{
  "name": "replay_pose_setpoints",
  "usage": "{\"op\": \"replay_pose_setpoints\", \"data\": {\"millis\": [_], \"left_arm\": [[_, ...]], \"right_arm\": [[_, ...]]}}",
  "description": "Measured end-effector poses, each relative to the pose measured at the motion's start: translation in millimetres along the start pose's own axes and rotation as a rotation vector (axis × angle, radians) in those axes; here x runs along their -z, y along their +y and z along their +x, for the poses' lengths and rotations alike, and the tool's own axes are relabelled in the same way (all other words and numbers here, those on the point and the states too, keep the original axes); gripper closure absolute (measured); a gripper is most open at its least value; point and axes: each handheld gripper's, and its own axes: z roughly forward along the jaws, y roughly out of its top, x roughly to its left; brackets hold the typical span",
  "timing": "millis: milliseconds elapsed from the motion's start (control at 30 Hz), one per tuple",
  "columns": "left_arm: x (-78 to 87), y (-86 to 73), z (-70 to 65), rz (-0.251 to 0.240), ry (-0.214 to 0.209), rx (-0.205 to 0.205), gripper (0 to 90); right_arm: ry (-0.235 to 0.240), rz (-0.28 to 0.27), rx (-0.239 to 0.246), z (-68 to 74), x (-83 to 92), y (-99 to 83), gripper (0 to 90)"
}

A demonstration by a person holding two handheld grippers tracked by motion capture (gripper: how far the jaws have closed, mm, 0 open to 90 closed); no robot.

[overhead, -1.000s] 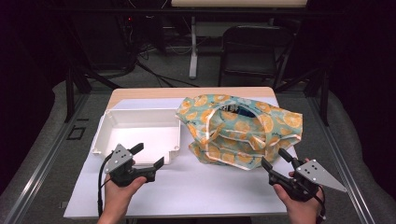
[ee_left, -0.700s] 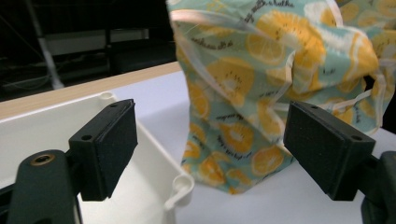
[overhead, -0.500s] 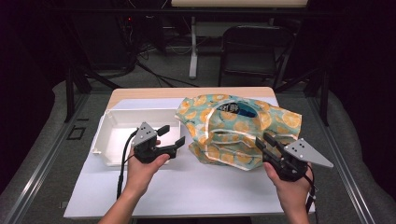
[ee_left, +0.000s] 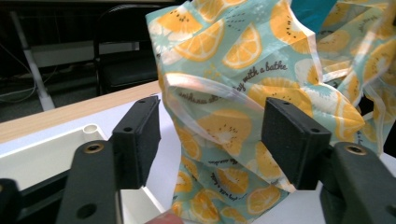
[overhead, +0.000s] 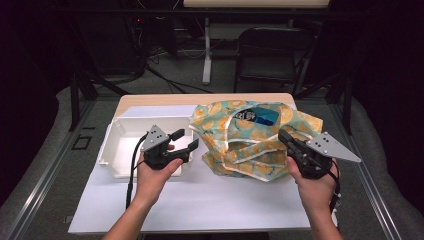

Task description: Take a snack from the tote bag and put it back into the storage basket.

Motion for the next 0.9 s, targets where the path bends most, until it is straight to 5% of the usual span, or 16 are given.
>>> {"op": "replay_pose_setpoints", "data": {"millis": [600, 900], "left_arm": [[-3.1, 27.4, -30.1, -0.036, -0.032, -0.087, 30.3], [-19.9, 28.9, -43.6, 0.001, -0.039, -0.112, 28.3]], "right_arm": [[0.008, -0.043, 0.021, -5.6, -15.6, 26.1, 90.0], [0.006, -0.061, 0.007, -12.7, -18.5, 33.3, 90.0]]}}
